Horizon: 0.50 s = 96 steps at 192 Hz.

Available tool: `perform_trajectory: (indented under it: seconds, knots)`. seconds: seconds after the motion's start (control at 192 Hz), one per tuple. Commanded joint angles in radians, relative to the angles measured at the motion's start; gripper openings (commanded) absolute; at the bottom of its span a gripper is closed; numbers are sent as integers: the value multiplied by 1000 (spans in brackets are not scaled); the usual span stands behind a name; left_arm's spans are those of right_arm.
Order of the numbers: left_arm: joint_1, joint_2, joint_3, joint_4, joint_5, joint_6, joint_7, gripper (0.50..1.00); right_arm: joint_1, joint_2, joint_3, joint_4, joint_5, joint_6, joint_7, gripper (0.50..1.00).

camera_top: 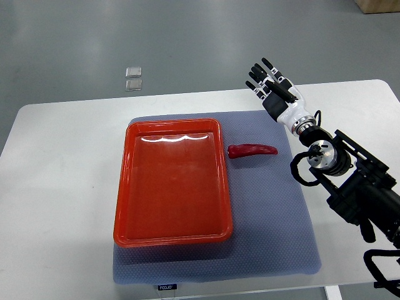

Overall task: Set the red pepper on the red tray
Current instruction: 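Move the right hand down over the red pepper beside the tray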

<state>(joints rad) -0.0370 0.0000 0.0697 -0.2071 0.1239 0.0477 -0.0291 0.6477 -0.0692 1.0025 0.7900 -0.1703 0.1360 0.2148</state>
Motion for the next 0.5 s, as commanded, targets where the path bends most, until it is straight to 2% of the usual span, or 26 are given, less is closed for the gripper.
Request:
perform_trajectory:
  seconds: [0.0,0.307,0.405,0.494]
  knots:
    - [0,0,-1,0,-1,0,0,1000,1,-1,1,0,0,-1,0,913]
    - [0,0,-1,0,0,0,-2,1000,47,-21,-33,9,-86,14,-12,913]
    - [0,0,-1,0,0,0,0,1000,89,-93,-127,44,-258,47,-31,913]
    - [0,0,-2,0,0,0,0,1000,184,-184,-306,100,-426,65,-98,913]
